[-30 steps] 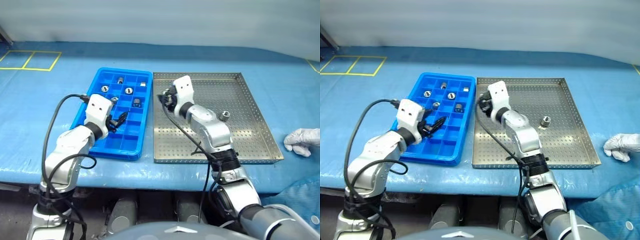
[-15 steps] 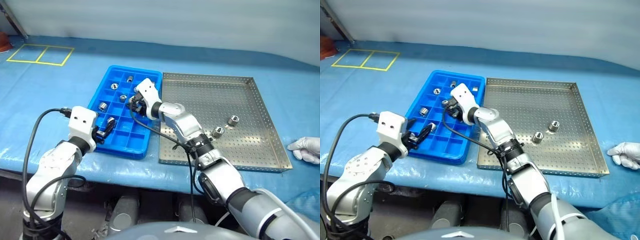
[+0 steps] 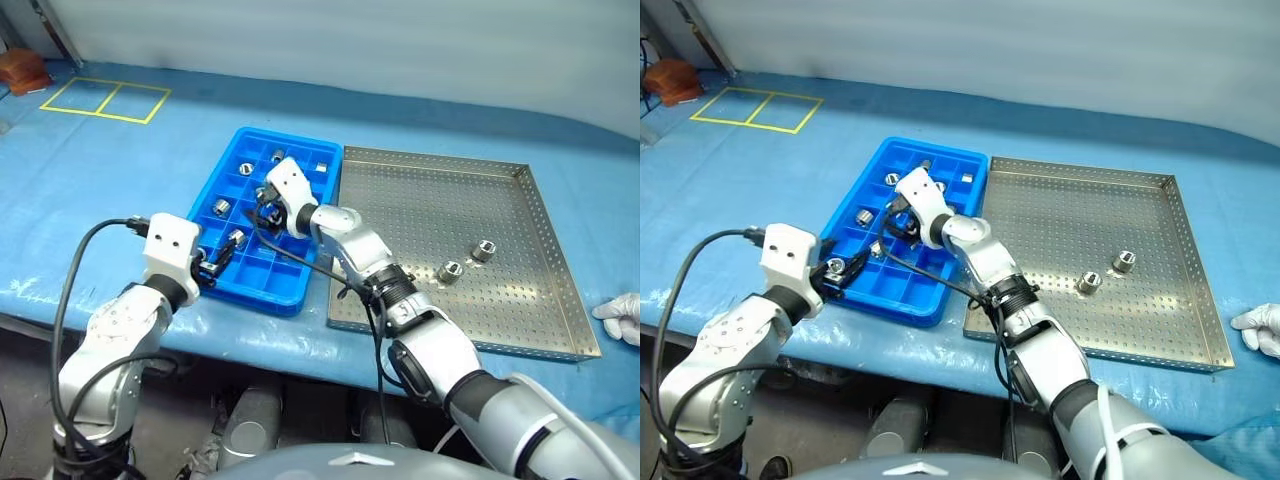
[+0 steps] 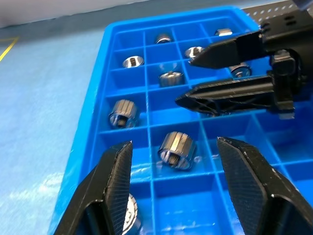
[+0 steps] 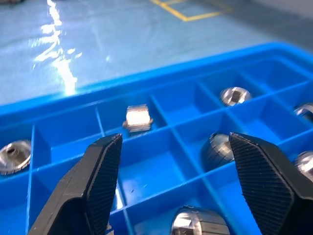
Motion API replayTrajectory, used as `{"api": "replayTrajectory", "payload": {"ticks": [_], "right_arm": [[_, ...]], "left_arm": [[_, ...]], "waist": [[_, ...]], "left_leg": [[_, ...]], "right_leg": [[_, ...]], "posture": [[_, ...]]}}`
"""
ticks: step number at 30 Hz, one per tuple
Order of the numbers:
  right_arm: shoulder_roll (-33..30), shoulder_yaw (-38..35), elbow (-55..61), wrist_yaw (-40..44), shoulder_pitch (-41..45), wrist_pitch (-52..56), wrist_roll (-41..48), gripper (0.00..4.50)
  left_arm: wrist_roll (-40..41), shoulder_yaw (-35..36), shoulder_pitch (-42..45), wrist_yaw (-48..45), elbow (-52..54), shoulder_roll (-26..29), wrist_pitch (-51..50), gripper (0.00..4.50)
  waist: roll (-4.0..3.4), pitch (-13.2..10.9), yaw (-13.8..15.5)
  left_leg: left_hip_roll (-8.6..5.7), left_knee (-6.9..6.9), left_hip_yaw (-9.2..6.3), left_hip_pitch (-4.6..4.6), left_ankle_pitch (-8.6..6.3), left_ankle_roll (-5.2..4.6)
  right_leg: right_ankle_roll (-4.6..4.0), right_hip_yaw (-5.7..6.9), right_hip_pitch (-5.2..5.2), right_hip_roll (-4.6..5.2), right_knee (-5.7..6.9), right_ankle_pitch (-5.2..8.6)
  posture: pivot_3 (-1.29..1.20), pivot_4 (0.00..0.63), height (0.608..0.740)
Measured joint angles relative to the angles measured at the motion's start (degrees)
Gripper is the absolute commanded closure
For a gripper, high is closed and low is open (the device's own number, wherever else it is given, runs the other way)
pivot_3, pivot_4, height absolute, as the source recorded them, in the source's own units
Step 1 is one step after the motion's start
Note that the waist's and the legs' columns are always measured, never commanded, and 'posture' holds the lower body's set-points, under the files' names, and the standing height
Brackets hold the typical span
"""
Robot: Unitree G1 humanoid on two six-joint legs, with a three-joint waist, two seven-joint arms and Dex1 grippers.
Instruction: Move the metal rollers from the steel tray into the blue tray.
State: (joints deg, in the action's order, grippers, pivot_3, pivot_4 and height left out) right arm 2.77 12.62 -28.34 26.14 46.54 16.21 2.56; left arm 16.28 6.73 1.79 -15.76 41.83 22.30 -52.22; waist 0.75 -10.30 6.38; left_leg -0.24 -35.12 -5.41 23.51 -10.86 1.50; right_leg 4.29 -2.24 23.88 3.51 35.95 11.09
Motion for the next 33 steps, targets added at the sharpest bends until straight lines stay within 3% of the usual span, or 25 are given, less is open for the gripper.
{"api": "replayTrajectory", "payload": {"ticks": [4, 8, 12, 15, 19, 23, 33], "right_arm": [[-6.1, -2.0, 20.7, -1.5, -9.6, 7.6, -0.1, 0.79], [-18.2, -5.0, 42.7, -4.1, -23.0, 20.3, -4.0, 0.79], [-24.7, -7.8, 53.7, -6.7, -33.1, 31.2, -8.2, 0.79], [-24.2, -10.7, 58.2, -8.1, -37.3, 37.5, -8.5, 0.79], [-18.9, -14.0, 59.0, -10.6, -38.9, 40.4, -6.9, 0.79], [-15.0, -16.2, 56.5, -13.2, -38.9, 40.0, -5.5, 0.79], [-12.7, -18.5, 47.7, -16.6, -38.8, 36.6, -3.7, 0.79]], "left_arm": [[0.6, -4.8, 4.8, -1.3, -4.0, -2.0, 0.9, 1.51], [1.3, -11.2, 10.5, -4.5, -9.4, -4.6, 3.9, 1.51], [0.9, -15.9, 14.6, -7.5, -14.5, -4.6, 6.5, 1.51], [0.3, -18.7, 17.0, -10.0, -18.7, -4.5, 8.6, 1.51], [0.1, -20.9, 19.4, -12.4, -22.8, -5.4, 11.0, 1.51], [0.0, -21.4, 20.2, -13.5, -24.3, -5.5, 12.2, 1.51], [-0.4, -21.2, 20.2, -14.2, -24.3, -4.3, 12.7, 1.51]], "waist": [[0.01, 0.0, 0.0], [0.0, 0.0, -1.0], [-0.02, 0.0, -3.4], [-0.03, 0.0, -6.3], [-0.03, 0.0, -8.7], [-0.03, 0.0, -9.6], [-0.03, 0.0, -10.0]], "left_leg": [[-0.03, -0.05, -0.08, 0.1, 0.0, 0.01], [-0.04, -0.08, -0.03, 0.15, -0.01, 0.0], [0.0, -0.08, 0.06, 0.11, -0.02, -0.02], [0.05, -0.14, 0.18, 0.07, -0.03, -0.05], [0.11, -0.29, 0.22, 0.06, -0.04, -0.07], [0.11, -0.41, 0.24, 0.09, -0.09, -0.14], [0.11, -0.42, 0.27, 0.07, -0.1, -0.17]], "right_leg": [[0.0, 0.09, -0.02, 0.04, -0.07, 0.01], [-0.01, 0.1, 0.0, 0.09, -0.1, 0.02], [-0.04, 0.05, 0.0, 0.1, -0.07, 0.05], [-0.03, -0.04, 0.01, 0.09, -0.02, 0.04], [0.03, -0.07, -0.02, 0.03, 0.05, 0.01], [0.08, -0.12, -0.06, 0.02, 0.04, -0.03], [0.12, -0.18, -0.06, 0.01, 0.05, -0.06]], "posture": [[0.21, 0.15, 0.74], [0.11, 0.15, 0.74], [0.01, 0.15, 0.74], [-0.04, 0.15, 0.74], [-0.07, 0.15, 0.74], [-0.07, 0.15, 0.74], [-0.03, 0.15, 0.74]]}}
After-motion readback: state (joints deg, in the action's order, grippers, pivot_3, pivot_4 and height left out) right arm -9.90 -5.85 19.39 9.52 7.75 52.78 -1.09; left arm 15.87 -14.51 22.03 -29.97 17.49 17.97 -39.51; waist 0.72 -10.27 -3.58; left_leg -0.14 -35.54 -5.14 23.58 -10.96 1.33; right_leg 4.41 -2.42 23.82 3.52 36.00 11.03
